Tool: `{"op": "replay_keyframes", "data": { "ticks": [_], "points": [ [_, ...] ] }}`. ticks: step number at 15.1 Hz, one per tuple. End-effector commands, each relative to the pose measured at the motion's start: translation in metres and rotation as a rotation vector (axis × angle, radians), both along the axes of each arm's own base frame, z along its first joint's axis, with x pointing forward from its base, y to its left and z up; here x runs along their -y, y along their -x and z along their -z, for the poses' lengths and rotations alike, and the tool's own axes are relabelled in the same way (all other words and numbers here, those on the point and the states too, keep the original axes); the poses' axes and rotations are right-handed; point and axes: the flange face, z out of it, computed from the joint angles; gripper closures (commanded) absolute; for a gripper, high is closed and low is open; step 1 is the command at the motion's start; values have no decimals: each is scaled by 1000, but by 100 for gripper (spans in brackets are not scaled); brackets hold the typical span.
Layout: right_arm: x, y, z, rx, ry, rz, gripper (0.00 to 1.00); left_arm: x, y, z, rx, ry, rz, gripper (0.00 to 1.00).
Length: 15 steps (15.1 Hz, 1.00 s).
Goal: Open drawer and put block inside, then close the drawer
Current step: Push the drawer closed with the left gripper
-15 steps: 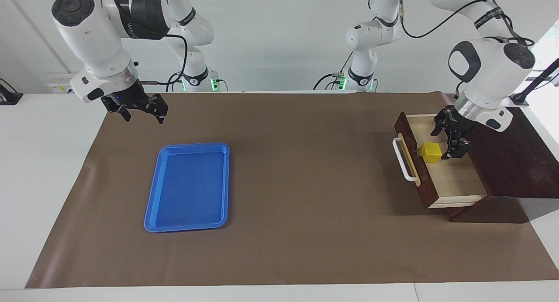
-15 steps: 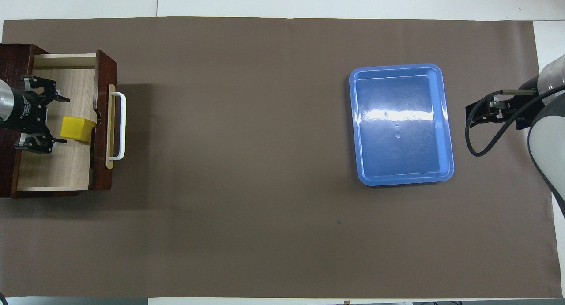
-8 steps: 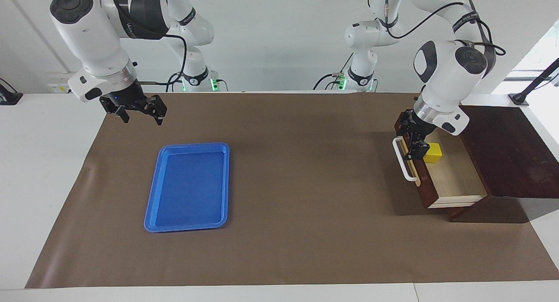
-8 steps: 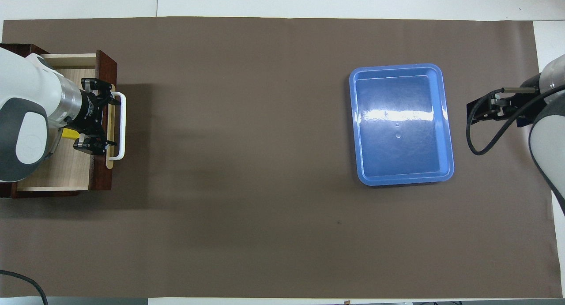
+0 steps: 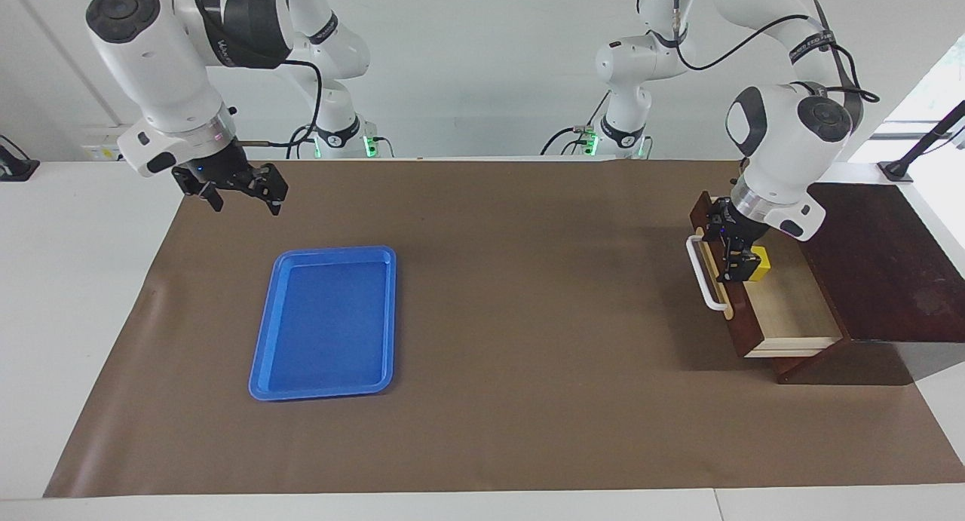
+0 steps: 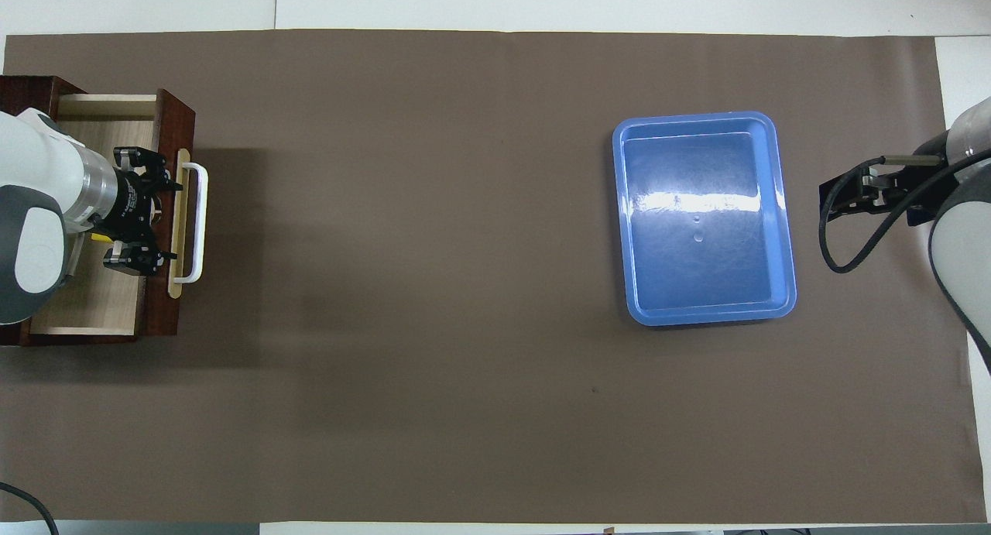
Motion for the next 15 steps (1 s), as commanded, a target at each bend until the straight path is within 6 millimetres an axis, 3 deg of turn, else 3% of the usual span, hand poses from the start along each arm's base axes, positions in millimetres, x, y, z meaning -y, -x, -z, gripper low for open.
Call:
{"op": "replay_keyframes", "data": {
  "ticks": [1, 11, 15],
  "points": [
    [10, 8, 0, -8, 11, -36, 0, -38, -2, -7, 25, -26, -9, 0],
    [1, 9, 0, -9, 12, -46, 0, -130, 6, -8, 27, -37, 91, 0],
    [-2, 9, 1, -10, 12, -49, 0, -129, 2, -21, 33, -40, 135, 0]
  ]
}}
